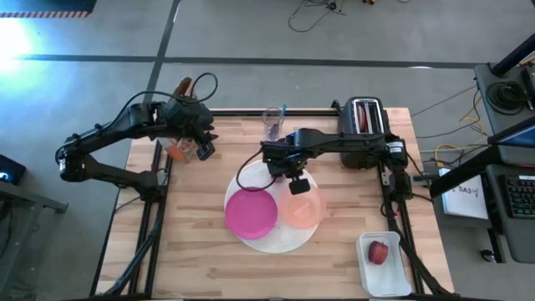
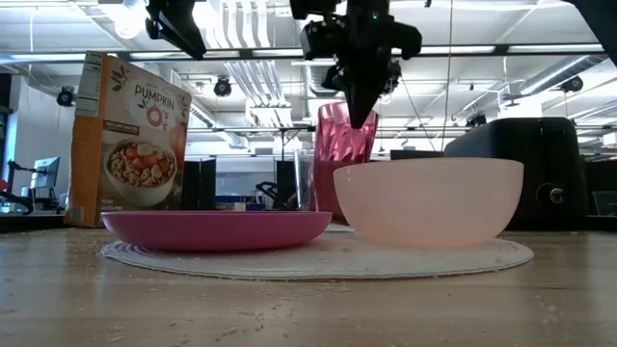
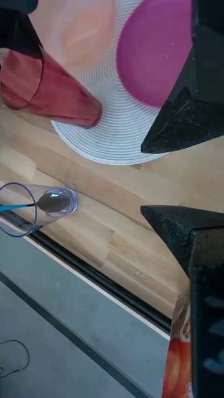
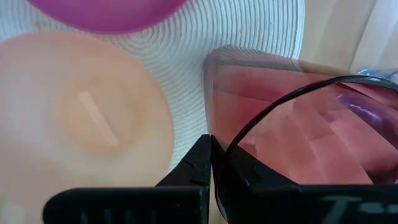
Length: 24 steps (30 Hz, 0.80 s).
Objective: Arrange a breakfast setting
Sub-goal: Put the red cup with rice inside on the white tablemat to the top right of the pink plate
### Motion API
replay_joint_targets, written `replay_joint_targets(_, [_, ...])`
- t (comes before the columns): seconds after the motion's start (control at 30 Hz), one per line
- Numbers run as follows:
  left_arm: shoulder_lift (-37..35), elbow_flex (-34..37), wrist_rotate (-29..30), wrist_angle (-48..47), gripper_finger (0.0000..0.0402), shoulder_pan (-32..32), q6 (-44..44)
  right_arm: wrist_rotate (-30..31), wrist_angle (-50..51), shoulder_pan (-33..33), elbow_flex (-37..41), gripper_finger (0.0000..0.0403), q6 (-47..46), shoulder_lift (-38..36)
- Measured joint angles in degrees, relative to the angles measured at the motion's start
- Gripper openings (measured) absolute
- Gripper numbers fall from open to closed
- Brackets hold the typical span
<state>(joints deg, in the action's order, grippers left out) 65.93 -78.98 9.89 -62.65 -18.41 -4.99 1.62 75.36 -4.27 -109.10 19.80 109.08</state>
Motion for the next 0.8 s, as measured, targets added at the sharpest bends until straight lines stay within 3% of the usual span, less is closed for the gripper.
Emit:
replay_joint_targets(0.43, [0.00,0.00,0.00,-0.04,0.0129,0.00,0.00,-0.13,0.52,0.02,-0.02,0.0011,-2.26,0.17])
replay_joint_targets(0.8, [0.00,0.00,0.00,-0.02,0.0129,0.00,0.00,-0.13,0.18,0.04,-0.26,0.0069,-1.85,0.17])
